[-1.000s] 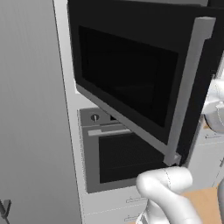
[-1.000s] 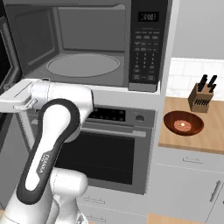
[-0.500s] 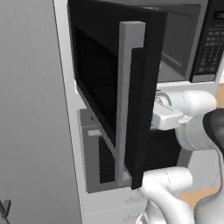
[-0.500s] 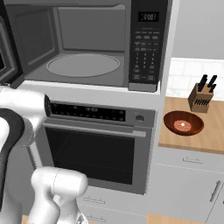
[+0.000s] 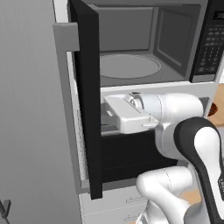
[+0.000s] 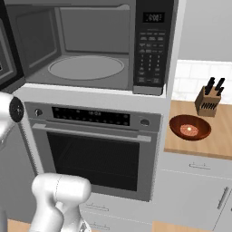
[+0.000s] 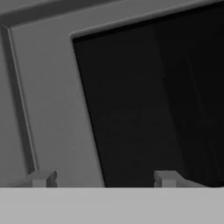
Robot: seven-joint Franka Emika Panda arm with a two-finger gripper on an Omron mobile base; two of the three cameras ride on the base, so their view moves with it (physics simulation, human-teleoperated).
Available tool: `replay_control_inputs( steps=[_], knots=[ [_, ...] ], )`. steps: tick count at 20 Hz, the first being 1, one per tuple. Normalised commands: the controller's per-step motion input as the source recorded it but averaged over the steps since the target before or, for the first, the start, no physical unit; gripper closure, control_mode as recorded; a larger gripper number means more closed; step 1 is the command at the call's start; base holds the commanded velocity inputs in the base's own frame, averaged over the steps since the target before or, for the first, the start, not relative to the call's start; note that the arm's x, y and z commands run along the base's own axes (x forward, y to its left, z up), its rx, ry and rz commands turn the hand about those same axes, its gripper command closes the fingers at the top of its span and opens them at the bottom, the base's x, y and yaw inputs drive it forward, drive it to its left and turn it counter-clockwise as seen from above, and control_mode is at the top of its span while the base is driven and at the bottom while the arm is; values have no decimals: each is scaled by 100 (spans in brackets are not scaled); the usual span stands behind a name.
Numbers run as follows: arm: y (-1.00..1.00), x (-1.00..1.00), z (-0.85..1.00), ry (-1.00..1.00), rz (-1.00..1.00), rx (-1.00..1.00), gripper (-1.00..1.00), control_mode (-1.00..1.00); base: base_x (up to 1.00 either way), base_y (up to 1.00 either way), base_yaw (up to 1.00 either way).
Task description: Open the microwave, place the bowl with waffle inside the microwave, then close the microwave door and turn it on.
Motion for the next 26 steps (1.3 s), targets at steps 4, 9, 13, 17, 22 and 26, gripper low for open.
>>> replay_control_inputs(
  steps=[4, 9, 13, 17, 22, 26],
  knots=[
    [18, 0, 0, 0, -7, -8, -100, -100, 0, 0, 0],
    [-35, -8, 0, 0, -8, -2, -100, -100, 0, 0, 0],
    [-63, -6, 8, 0, -17, -3, -100, -100, 0, 0, 0],
    [-62, 0, 17, 8, -23, -11, -100, -100, 0, 0, 0],
    [-68, 0, 28, 17, -32, -19, -100, -100, 0, 0, 0],
    [-68, 0, 27, 28, -39, -26, -100, -100, 0, 0, 0]
  ],
)
